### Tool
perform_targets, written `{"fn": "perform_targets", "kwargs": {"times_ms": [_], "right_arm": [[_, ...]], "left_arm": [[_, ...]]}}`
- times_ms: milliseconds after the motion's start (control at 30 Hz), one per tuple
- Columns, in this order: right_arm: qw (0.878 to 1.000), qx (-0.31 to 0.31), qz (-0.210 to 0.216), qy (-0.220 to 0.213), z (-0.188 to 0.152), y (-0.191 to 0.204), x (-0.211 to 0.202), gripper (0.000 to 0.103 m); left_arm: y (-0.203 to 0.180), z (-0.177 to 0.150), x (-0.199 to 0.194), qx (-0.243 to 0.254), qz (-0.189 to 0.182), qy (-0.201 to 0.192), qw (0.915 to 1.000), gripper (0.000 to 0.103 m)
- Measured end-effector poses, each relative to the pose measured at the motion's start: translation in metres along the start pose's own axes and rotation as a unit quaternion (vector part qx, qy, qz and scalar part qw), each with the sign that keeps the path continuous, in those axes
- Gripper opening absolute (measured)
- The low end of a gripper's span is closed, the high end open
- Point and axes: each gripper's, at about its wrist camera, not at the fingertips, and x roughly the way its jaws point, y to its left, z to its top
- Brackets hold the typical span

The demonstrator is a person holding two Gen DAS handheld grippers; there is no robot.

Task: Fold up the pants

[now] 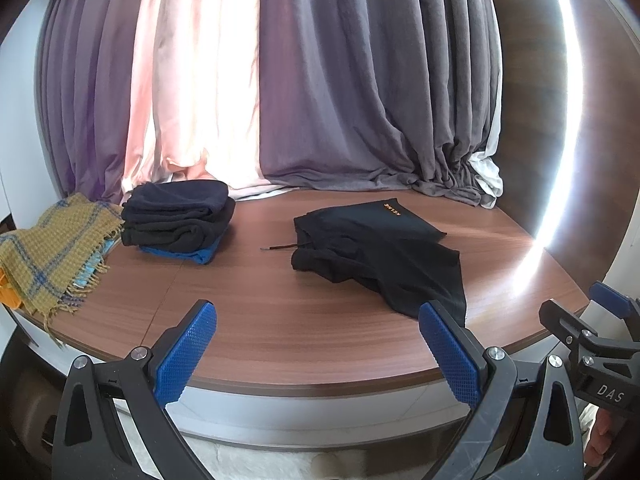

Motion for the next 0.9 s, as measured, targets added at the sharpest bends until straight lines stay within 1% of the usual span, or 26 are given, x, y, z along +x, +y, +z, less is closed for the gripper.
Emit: {"fn": "perform_targets", "kwargs": {"times_ms": [900], "right_arm": [[1.0,-0.004,0.005,-0.003,-0.0055,0.0033,-0.0016,0.102]], "left_arm": [[0.001,-0.0001,-0.0027,0.0,0.004,-0.01,0.9999,0.103]]}}
